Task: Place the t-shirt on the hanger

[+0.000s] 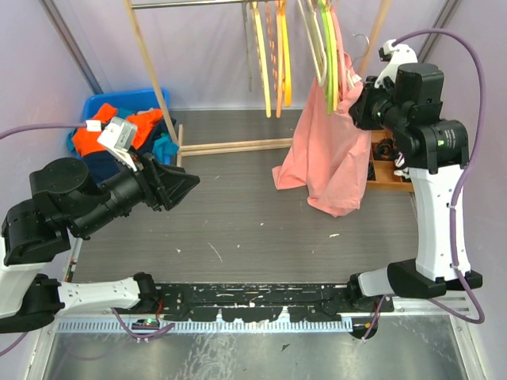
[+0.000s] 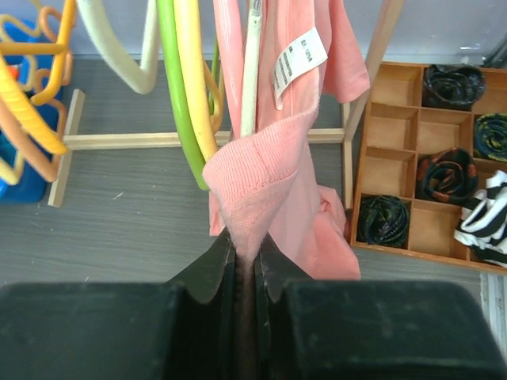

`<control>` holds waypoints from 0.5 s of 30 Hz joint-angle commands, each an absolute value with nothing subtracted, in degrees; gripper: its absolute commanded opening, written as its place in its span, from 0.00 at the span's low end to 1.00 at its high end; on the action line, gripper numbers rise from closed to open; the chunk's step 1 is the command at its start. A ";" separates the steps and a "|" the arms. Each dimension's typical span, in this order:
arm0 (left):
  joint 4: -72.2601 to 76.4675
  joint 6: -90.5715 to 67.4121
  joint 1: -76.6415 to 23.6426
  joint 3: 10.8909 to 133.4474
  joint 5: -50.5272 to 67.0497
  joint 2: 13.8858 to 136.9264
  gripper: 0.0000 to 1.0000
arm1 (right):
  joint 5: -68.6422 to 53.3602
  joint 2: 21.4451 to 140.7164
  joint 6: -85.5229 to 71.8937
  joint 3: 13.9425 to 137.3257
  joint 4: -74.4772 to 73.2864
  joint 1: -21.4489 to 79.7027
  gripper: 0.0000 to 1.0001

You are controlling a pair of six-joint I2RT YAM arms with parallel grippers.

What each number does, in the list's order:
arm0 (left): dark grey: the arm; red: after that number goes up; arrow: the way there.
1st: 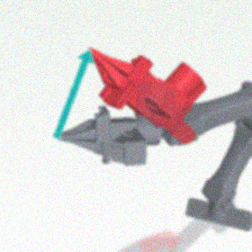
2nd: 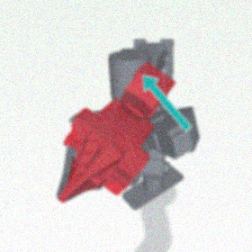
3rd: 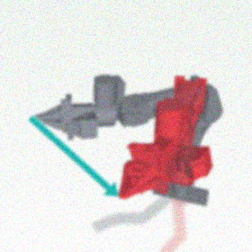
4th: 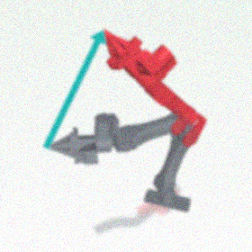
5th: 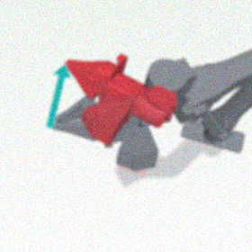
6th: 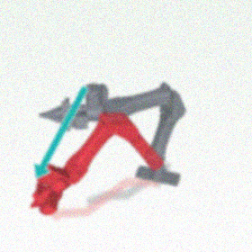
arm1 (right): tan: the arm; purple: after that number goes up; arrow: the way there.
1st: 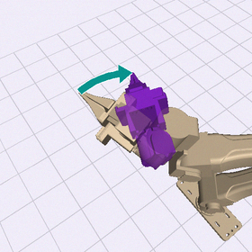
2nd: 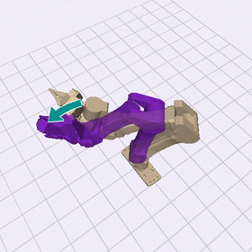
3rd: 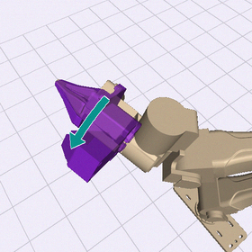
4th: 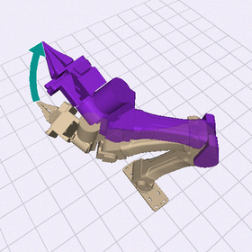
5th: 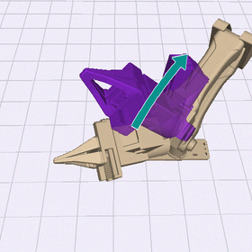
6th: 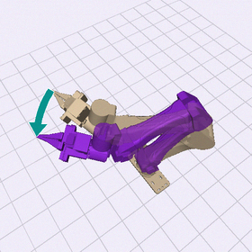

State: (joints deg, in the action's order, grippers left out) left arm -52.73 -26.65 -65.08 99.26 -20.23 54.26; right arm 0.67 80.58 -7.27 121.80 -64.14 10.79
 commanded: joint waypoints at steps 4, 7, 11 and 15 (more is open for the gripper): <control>-52.57 -27.22 -65.06 97.91 -20.70 53.66 0.55 | -10.17 71.28 -9.10 110.44 -46.02 11.05 0.01; -52.31 -27.40 -65.10 97.28 -20.56 53.28 0.55 | -10.68 67.72 -10.80 104.66 -44.25 11.06 0.01; -52.47 -27.42 -65.04 97.55 -20.19 53.60 0.55 | -9.41 66.09 -11.41 100.97 -44.90 11.07 0.01; -52.34 -27.67 -65.07 97.40 -20.21 53.22 0.55 | -7.51 64.38 -11.71 98.49 -45.31 11.06 0.01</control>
